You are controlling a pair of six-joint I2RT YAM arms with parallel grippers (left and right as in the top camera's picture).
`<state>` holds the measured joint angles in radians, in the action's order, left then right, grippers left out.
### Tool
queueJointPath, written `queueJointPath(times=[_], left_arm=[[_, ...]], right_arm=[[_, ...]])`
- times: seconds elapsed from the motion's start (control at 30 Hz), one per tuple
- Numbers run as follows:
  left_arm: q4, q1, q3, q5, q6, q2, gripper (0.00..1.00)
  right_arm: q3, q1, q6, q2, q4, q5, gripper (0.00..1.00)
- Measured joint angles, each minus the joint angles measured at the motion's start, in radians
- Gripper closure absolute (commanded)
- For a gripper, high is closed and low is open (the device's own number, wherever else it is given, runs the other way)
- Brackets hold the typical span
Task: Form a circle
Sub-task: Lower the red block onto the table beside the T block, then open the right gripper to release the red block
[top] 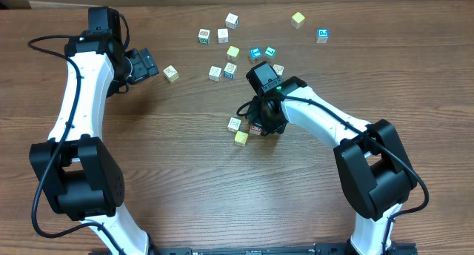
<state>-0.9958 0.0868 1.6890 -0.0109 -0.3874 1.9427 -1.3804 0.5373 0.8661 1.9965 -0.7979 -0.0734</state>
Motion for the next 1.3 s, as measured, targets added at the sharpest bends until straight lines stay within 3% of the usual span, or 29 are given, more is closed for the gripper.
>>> queueJointPath(times=[0.33,0.6,0.7,0.93,1.2,1.3], left_arm=[[0.000,0.000,0.000,0.000,0.000,0.000,0.00],[0.000,0.000,0.000,0.000,0.000,0.000,0.00],[0.000,0.000,0.000,0.000,0.000,0.000,0.00],[0.000,0.000,0.000,0.000,0.000,0.000,0.01],[0.000,0.000,0.000,0.000,0.000,0.000,0.01],[0.000,0.000,0.000,0.000,0.000,0.000,0.00]], right_arm=[[0.000,0.000,0.003,0.000,0.012,0.003,0.44],[0.000,0.000,0.010,0.000,0.029,0.048,0.42],[0.000,-0.001,0.016,0.000,0.042,0.082,0.50],[0.000,-0.012,0.022,0.000,0.054,0.126,0.80],[0.000,-0.043,0.024,0.000,0.049,0.156,0.86],[0.000,-0.060,0.021,0.000,0.030,0.158,0.96]])
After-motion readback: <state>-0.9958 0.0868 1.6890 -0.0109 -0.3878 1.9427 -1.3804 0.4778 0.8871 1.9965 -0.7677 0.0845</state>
